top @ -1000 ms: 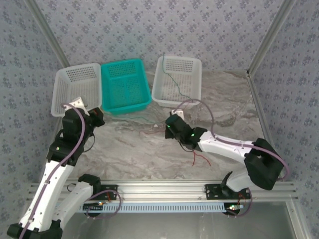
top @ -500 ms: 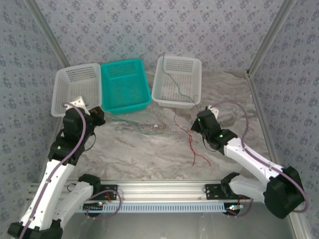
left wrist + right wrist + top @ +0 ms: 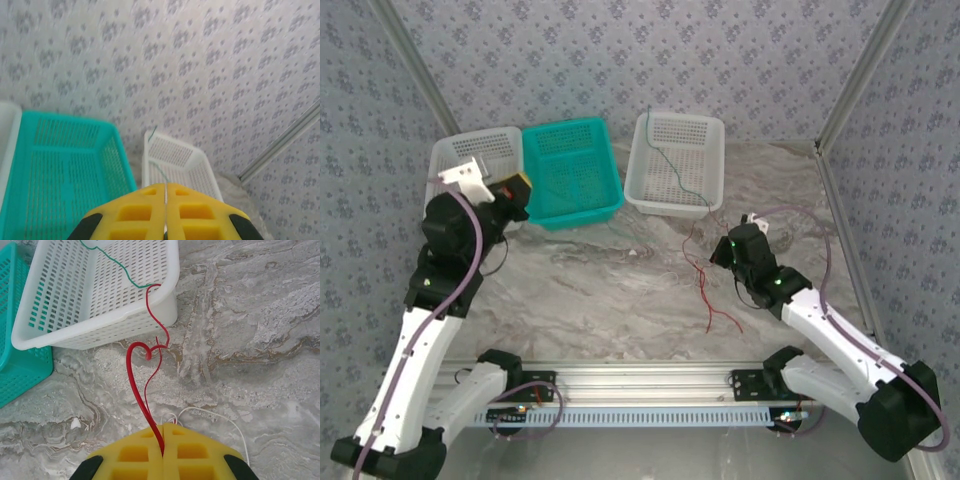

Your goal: Untangle the cables

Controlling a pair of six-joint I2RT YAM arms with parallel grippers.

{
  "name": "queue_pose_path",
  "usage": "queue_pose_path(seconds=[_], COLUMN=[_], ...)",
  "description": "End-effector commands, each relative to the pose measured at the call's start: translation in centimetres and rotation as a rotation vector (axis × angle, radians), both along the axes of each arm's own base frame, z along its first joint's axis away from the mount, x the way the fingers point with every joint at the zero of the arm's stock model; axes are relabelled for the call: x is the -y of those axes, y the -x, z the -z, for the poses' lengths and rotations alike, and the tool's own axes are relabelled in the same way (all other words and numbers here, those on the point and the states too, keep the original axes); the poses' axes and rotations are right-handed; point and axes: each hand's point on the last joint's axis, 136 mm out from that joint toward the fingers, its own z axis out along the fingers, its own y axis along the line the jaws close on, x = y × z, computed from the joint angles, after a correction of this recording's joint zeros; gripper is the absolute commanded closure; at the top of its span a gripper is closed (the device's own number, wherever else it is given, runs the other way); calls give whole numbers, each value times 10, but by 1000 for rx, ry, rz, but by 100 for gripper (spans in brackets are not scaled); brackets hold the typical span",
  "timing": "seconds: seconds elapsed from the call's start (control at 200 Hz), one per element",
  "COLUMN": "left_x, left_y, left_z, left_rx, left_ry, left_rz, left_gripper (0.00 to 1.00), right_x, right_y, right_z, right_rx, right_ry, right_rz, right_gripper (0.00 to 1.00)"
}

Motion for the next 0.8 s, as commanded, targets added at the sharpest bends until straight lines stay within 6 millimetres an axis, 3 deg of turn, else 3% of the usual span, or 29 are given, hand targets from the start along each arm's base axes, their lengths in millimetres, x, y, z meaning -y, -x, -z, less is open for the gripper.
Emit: queue_pose_path(seconds=[0.0,0.095,0.275,0.415,0.575,0.7,0.794], left_x=[-10,-17,-9,26,68,104,134], left_y=[-7,-21,-49,-87,-144,-187,-222], left_z=[-45,-56,-63,-75,-86,-83,-67], left_rx=[129,145,153,165,161,188,170], left_ry=[-74,-111,-156,-81,33,100,128], left_rz=[-65,-129,-129,7,148,265,324], left_gripper=[100,100,100,100,100,100,100], right_x=[3,3,7,6,6,7,6], right_y=[8,10,16,16,20,25,28], right_z=[5,4,1,1,-3,-1,1], right_rx=[-26,-28,-20,-24,-21,-23,-33], right_ry=[7,1,3,0,-11,-17,-29], right_rz=[-10,-13,-14,-18,-22,-26,-35], right_gripper=[100,100,100,100,100,100,100])
